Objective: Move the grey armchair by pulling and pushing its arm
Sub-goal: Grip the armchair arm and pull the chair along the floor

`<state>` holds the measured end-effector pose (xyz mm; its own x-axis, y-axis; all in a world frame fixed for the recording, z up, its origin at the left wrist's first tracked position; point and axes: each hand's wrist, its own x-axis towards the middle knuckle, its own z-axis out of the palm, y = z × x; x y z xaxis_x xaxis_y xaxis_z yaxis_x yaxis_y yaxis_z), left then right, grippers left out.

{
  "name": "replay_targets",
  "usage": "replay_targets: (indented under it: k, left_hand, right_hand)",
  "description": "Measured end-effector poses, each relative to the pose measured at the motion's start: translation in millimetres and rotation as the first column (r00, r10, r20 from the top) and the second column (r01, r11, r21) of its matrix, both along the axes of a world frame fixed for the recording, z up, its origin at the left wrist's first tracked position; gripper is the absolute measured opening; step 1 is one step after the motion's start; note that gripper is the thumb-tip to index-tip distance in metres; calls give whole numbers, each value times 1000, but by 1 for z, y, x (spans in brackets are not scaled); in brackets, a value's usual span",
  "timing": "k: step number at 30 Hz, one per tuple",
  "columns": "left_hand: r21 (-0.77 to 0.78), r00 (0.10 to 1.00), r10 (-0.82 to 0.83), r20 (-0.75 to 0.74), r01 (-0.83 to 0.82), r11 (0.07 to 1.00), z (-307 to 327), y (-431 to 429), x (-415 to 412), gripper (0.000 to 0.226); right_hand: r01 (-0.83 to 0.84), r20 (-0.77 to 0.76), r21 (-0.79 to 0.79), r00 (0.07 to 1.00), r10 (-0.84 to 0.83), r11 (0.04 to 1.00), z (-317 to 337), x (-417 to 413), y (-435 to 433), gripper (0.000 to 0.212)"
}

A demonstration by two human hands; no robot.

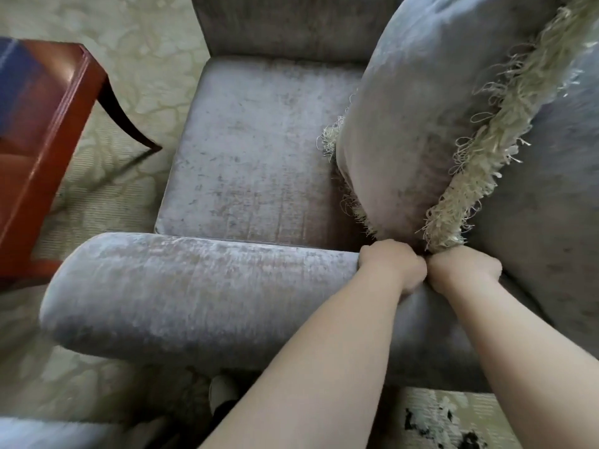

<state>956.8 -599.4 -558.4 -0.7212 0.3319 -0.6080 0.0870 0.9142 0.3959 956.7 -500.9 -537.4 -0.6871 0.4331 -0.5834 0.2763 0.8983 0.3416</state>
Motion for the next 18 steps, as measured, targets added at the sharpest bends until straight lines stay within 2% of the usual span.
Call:
replay_targets:
  k: [2,4,6,8,10,12,14,16,18]
  left_hand:
    - [-50,988,-154,-1,153,987,2,-33,1,63]
    - [-85,980,-199,12,199,976,1,-82,-2,71]
    - [-136,986,-164,23,165,977,-1,-144,-5,73]
    - [-194,996,-75,41,81,978,-2,-207,-4,76]
    - [-248,1000,12,23,-6,969,0,-263,1,74]
    - [-304,997,71,-35,-79,949,2,-309,6,58]
    - [-344,988,137,-74,-155,926,0,-344,8,42]
    - [-359,975,203,-93,-223,907,-2,-365,9,40]
    - [-378,967,228,-113,-254,891,-6,-369,8,43]
  right_hand:
    - [15,123,20,992,-17,1000,10,-11,-32,45]
    - [-54,274,-26,960,59,998,39,-17,-85,38]
    - [-258,278,33,930,239,966,46,-26,-128,40]
    - [-361,230,18,909,348,932,34,-33,-168,41]
    - [-405,37,-219,906,422,888,11,-36,-219,40]
    - [-337,-53,-457,934,353,823,-5,-32,-290,40]
    - [-228,-80,-629,970,229,743,-17,-23,-346,39]
    - [-85,-76,-712,996,44,698,-30,-17,-372,43]
    - [-49,-109,-684,993,-35,728,-36,-17,-375,48]
